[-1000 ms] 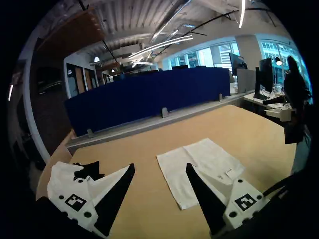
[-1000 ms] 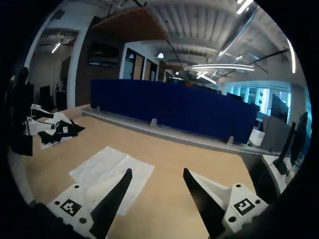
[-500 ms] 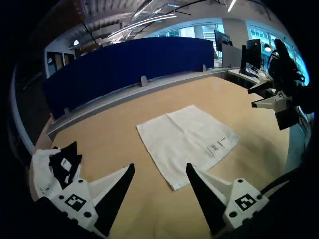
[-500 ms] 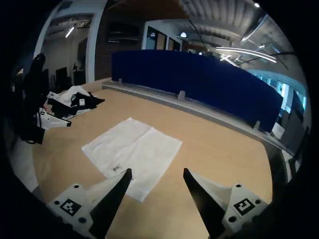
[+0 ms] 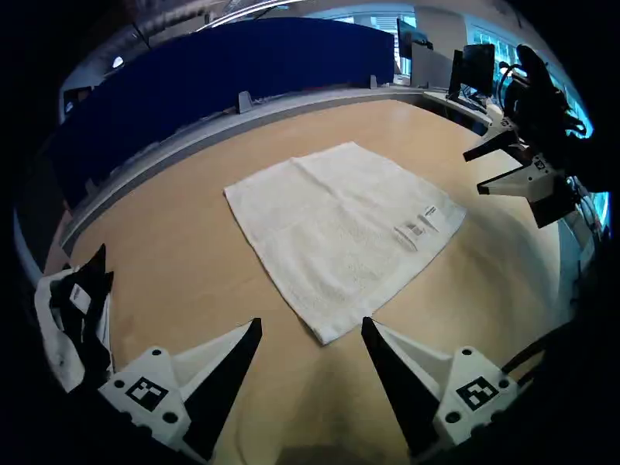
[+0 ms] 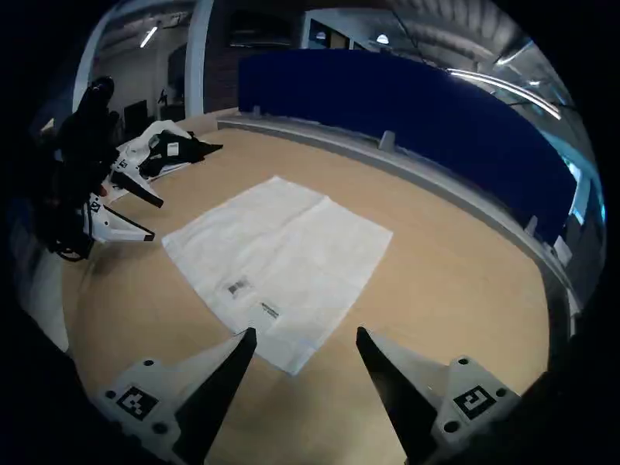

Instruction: Fold towel

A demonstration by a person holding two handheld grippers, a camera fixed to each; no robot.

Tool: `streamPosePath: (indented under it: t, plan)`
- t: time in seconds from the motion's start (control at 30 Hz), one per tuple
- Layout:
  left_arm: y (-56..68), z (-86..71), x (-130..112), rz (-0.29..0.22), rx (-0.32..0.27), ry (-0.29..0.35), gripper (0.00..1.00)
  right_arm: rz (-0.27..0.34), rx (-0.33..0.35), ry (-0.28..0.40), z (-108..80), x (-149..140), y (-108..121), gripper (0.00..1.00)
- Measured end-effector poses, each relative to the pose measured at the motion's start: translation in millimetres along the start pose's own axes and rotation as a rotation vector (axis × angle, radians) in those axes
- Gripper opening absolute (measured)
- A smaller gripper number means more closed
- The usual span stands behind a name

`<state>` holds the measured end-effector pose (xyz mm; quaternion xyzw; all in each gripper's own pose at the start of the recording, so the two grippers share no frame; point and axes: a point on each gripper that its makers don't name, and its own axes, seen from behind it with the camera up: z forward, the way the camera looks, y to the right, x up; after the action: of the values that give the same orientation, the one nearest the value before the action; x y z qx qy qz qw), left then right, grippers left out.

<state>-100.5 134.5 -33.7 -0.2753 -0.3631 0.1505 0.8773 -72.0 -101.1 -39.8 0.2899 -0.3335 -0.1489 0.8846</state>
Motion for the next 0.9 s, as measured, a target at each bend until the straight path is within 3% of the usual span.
streamPosePath:
  t: [0.27,0.47,0.77,0.9]
  plan:
    - [6.1,15.9,-14.1,0.001,-0.032,-0.055,0.96,-0.011,0.001,-0.086,13.7,-29.5,-0.1,1.0]
    - [12.5,22.3,-20.1,0.006,-0.047,-0.083,0.96,-0.01,0.015,-0.108,19.7,-39.7,-2.0,1.0]
    - [18.9,25.3,-17.2,-0.018,-0.055,-0.082,0.95,0.007,0.031,-0.139,24.9,-54.1,-6.1,1.0]
    - [19.2,25.5,-17.9,-0.029,-0.049,-0.076,0.94,0.015,0.041,-0.138,26.4,-57.5,-9.7,0.94]
